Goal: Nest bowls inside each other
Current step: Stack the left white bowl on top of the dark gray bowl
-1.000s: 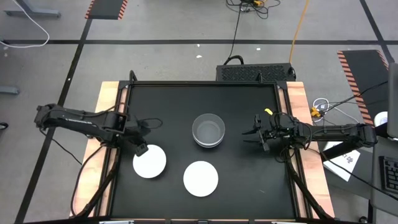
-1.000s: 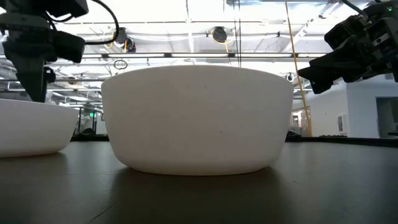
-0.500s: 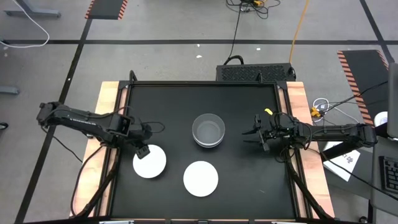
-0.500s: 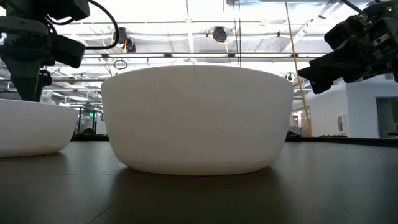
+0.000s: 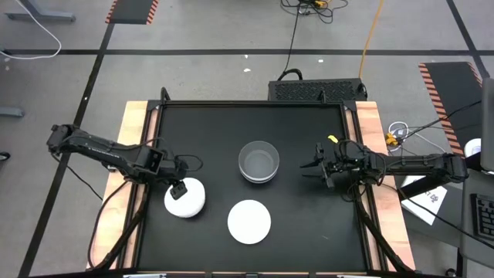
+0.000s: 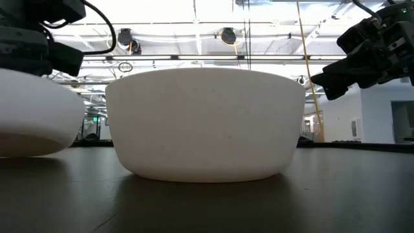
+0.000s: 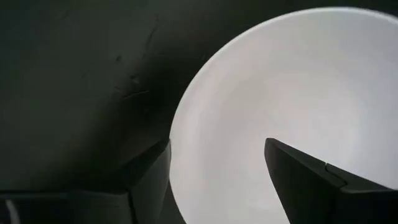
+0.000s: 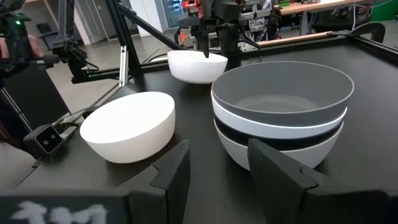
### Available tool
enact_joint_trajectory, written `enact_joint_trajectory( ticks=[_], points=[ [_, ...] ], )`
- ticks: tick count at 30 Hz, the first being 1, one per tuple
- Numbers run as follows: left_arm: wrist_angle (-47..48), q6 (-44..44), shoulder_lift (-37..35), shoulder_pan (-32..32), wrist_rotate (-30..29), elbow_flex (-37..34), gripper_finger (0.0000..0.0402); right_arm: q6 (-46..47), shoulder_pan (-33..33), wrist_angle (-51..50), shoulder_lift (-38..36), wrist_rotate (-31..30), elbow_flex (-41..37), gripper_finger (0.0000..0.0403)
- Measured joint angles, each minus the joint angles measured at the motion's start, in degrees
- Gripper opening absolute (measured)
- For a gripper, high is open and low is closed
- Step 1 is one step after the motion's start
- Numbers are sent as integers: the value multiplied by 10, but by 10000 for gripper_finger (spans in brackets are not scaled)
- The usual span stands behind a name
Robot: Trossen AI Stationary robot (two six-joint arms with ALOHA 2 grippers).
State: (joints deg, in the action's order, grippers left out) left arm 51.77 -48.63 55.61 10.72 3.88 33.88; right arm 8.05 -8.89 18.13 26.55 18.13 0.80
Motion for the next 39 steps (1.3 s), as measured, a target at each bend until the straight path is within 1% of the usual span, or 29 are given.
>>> enact_joint_trajectory(
  ticks=[5, 9, 13, 23, 31, 34, 39],
  points=[
    [-17, 11, 0, 0, -15, -4, 241, -1, 0, 0, 0, 0, 0, 153],
    [-42, 32, 0, 0, -7, -4, 229, -1, 0, 0, 0, 0, 0, 153],
    [-54, 47, 0, 0, 5, -4, 231, 1, 0, 0, 0, 0, 0, 153],
    [-53, 68, 0, 0, 4, -3, 239, 2, 0, 0, 0, 0, 0, 153],
    [-53, 106, 0, 0, -20, 38, 239, 2, 0, 0, 0, 0, 0, 153],
    [-30, 114, 0, -1, -24, 52, 239, 2, 0, 0, 0, 0, 0, 153],
    [50, 94, 0, -9, -12, 56, 239, 2, 0, 0, 0, 0, 0, 153]
  ],
)
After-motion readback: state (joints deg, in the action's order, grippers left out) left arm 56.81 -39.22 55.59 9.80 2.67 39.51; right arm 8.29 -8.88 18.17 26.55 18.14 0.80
